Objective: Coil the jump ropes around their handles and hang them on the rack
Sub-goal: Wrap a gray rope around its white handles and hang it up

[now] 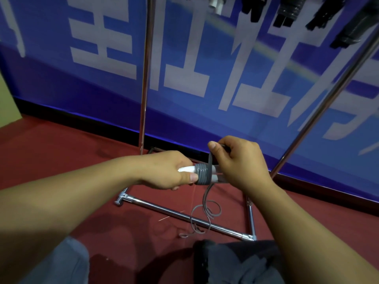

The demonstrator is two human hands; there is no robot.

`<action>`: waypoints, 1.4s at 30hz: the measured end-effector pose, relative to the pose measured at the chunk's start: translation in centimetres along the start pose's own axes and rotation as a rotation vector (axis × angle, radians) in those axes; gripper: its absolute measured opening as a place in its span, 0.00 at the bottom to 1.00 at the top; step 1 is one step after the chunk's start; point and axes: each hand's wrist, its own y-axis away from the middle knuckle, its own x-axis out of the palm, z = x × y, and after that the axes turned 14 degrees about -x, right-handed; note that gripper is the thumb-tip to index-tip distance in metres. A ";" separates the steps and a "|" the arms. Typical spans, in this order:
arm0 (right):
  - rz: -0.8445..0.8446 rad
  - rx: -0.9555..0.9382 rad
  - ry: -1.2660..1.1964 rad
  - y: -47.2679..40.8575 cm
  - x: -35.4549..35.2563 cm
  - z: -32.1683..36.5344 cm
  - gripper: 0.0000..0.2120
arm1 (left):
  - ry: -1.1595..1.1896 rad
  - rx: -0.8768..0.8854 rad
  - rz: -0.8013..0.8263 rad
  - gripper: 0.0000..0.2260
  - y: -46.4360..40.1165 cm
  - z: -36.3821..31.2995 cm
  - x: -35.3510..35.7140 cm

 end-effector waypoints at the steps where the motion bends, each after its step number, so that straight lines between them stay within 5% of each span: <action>1: -0.004 0.012 -0.006 -0.1 0.0 -0.1 0.18 | -0.005 0.011 -0.004 0.11 0.1 -0.1 0.0; 10: 0.082 0.122 -0.081 -0.4 0.1 -0.6 0.17 | -0.223 0.058 -0.132 0.14 0.8 -0.7 0.4; 18: 0.242 0.255 -0.544 -0.3 -0.8 -0.9 0.14 | -0.467 0.221 -0.358 0.13 1.9 -0.3 0.1; 25: 0.548 0.329 -0.870 0.0 -1.3 -1.8 0.18 | -0.564 0.702 -0.655 0.09 1.8 1.3 0.4; 28: 0.541 0.376 -1.088 -0.1 -1.9 -1.7 0.08 | -0.545 0.760 -0.752 0.05 1.5 1.0 0.6; 32: 0.495 0.451 -1.139 -0.4 -1.5 -1.2 0.03 | -0.492 0.781 -0.864 0.12 1.3 0.3 0.7; 42: 0.123 0.419 -1.155 -1.3 -1.5 -1.1 0.09 | -0.497 0.735 -0.925 0.10 1.6 0.4 -0.3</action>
